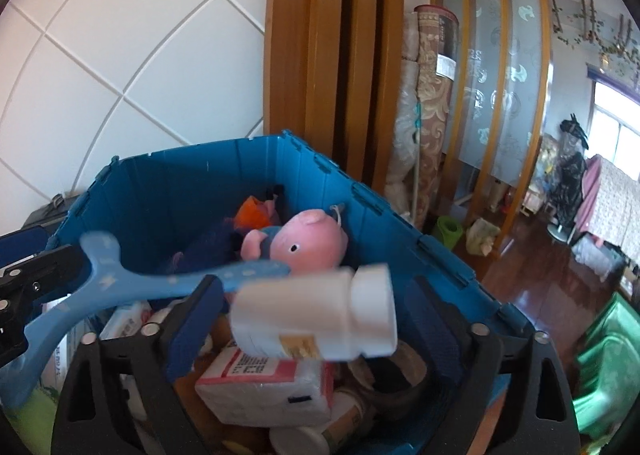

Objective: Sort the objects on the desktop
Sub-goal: 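Carry the boomerang and pill bottle over the bin and release them with both tools, then move both tools back from the bin toward the duck plush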

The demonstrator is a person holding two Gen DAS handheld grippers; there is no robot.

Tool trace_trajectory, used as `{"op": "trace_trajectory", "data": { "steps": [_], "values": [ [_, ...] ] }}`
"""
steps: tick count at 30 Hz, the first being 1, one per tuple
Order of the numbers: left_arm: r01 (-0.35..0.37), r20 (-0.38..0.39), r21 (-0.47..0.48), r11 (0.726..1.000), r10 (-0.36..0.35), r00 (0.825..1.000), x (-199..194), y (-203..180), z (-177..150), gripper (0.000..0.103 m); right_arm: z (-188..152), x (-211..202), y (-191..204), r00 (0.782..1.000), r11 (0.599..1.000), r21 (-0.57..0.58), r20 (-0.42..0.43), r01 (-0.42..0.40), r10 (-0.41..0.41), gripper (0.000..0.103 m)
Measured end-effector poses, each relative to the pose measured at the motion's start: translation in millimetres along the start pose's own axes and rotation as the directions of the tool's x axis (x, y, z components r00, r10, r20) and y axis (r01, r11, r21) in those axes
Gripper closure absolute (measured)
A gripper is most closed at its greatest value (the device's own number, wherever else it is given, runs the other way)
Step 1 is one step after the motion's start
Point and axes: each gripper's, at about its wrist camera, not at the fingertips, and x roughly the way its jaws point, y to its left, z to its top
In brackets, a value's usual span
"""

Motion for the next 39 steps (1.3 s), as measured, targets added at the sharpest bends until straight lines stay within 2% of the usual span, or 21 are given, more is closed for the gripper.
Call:
{"op": "trace_trajectory", "data": {
  "steps": [11, 15, 18, 28, 39],
  "values": [
    [0.006, 0.070, -0.026, 1.000, -0.004, 0.998, -35, 21, -9, 0.038, -7, -27, 2, 1.000, 1.000, 0.016, 0.016, -0.003, 0.003, 0.000],
    [0.006, 0.104, -0.048, 0.999, -0.001, 0.995, -56, 38, -20, 0.038, -8, -50, 13, 0.998, 1.000, 0.009, 0.052, -0.022, 0.022, 0.000],
    [-0.019, 0.118, -0.070, 0.997, 0.027, 0.993, -70, 54, -32, 0.038, -10, -69, 29, 0.996, 0.999, 0.001, 0.080, -0.051, 0.050, 0.000],
    [-0.134, 0.114, -0.162, 0.978, 0.153, 0.982, -111, 143, -78, 0.038, -14, -113, 120, 0.973, 0.980, -0.059, 0.121, -0.190, 0.196, 0.000],
    [-0.230, 0.071, -0.290, 0.929, 0.260, 0.963, -135, 254, -121, 0.038, -13, -129, 237, 0.939, 0.937, -0.161, 0.099, -0.310, 0.328, 0.000]
  ]
}}
